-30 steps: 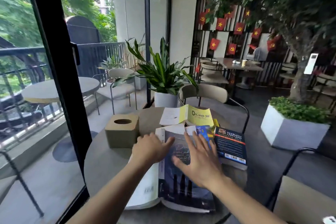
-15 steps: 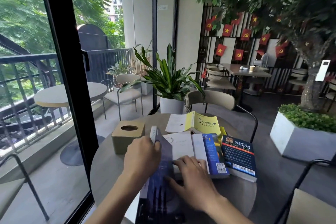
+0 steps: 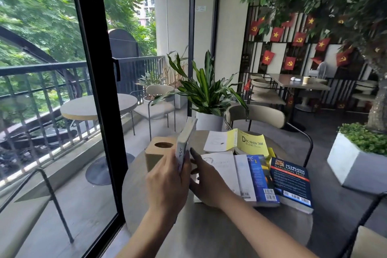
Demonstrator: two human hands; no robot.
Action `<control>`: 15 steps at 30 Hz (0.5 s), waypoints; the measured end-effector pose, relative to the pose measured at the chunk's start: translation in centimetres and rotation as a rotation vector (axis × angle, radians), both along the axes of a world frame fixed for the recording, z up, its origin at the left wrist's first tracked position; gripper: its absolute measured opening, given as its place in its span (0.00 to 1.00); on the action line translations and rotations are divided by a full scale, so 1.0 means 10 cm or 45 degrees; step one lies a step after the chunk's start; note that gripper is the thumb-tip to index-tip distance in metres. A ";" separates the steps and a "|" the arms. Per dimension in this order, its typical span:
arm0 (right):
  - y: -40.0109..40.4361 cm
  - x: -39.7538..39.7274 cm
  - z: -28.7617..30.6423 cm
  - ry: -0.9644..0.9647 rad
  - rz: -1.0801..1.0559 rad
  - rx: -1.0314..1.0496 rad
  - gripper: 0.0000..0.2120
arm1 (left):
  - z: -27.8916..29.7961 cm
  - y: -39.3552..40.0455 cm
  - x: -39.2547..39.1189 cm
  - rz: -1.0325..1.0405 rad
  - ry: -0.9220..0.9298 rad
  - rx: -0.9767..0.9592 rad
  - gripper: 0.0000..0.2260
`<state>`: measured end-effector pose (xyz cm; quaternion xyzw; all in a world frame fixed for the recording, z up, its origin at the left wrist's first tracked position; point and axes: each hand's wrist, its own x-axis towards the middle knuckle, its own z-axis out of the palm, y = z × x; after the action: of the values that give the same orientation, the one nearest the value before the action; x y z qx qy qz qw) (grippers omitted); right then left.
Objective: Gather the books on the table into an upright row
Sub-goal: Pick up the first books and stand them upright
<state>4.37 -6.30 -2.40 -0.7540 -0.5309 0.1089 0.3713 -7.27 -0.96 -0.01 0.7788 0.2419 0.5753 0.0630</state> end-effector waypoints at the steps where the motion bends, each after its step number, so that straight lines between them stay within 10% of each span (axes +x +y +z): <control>1: 0.01 0.00 -0.04 0.002 -0.008 -0.021 0.40 | -0.12 0.02 0.02 -0.018 0.001 -0.015 0.12; 15: -0.10 0.14 -0.26 -0.444 -0.187 -0.197 0.37 | -0.44 0.12 0.04 -0.057 0.212 -0.298 0.15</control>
<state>5.80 -7.35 -5.05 -0.8243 -0.5209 -0.0100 0.2216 -6.87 0.28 -4.38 0.8163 0.2944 0.4750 0.1461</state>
